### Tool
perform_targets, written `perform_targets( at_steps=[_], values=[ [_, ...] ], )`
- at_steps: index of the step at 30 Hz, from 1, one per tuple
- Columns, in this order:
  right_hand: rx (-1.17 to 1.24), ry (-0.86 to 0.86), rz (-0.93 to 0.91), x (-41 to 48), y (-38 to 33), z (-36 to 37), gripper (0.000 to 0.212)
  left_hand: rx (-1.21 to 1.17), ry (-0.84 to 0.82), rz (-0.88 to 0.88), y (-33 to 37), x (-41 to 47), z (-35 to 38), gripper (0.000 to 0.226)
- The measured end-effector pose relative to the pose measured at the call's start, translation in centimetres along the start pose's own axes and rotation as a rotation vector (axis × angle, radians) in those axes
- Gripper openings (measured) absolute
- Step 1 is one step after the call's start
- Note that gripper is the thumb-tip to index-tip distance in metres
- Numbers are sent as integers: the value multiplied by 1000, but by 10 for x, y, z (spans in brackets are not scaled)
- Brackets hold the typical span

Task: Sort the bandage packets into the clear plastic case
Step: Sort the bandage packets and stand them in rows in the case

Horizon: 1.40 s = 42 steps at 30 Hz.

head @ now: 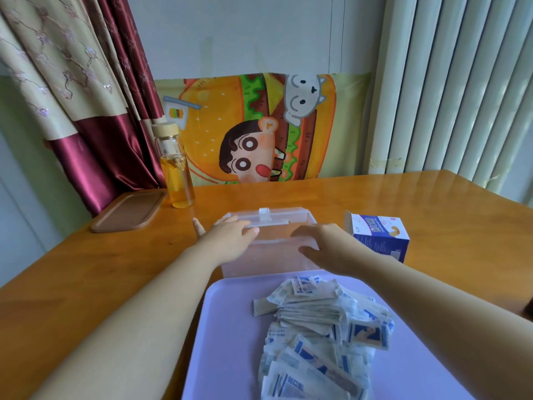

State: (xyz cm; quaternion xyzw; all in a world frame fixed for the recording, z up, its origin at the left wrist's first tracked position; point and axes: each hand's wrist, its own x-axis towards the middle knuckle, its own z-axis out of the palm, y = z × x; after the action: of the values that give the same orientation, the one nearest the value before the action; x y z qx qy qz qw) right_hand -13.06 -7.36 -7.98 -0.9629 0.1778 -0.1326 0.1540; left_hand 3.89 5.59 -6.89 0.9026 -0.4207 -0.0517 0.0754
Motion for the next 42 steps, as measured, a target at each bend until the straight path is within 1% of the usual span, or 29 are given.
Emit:
perform_targets(
  at_steps=[2, 5, 8, 10, 12, 14, 17, 19, 21, 22, 23, 25, 29, 31, 36, 42],
  values=[
    [-41, 32, -14, -10, -4, -5, 39, -16, 34, 19, 2, -15, -1, 50],
    [-56, 79, -33, -27, -10, -15, 40, -41, 93, 70, 8, -42, 0, 46],
    [-47, 57, -38, -45, -13, -20, 34, -66, 179, 148, 14, -68, 4, 41],
    [-5, -5, -28, -60, -15, -20, 30, -94, 209, 208, 20, -86, 7, 38],
    [6, -101, -32, -78, -20, -18, 28, -141, 183, 297, 24, -106, 14, 36],
    [-39, -156, -47, -95, -24, -14, 29, -207, 106, 391, 27, -123, 22, 32],
    [-115, -133, -106, -116, -27, -7, 29, -223, -36, 472, 30, -146, 34, 24],
    [-141, -71, -148, -126, -29, -3, 29, -204, -127, 485, 31, -158, 40, 31],
    [-185, -20, -166, -136, -35, -2, 30, -162, -204, 474, 31, -169, 44, 48],
    [-210, -28, -161, -139, -38, -2, 31, -118, -226, 469, 31, -172, 45, 56],
    [-222, -57, -152, -143, -43, -2, 32, -69, -236, 465, 29, -175, 47, 61],
    [-211, -140, -133, -148, -51, 1, 37, -6, -237, 468, 28, -179, 50, 64],
    [-197, -248, -131, -153, -59, 14, 46, 13, -226, 469, 27, -182, 52, 67],
    [-201, -275, -126, -153, -59, 17, 48, 34, -232, 470, 29, -183, 51, 65],
    [-195, -303, -111, -149, -57, 19, 49, 98, -246, 486, 32, -181, 51, 51],
    [-165, -295, -66, -139, -54, 21, 42, 37, -238, 433, 37, -171, 50, 38]
  ],
)
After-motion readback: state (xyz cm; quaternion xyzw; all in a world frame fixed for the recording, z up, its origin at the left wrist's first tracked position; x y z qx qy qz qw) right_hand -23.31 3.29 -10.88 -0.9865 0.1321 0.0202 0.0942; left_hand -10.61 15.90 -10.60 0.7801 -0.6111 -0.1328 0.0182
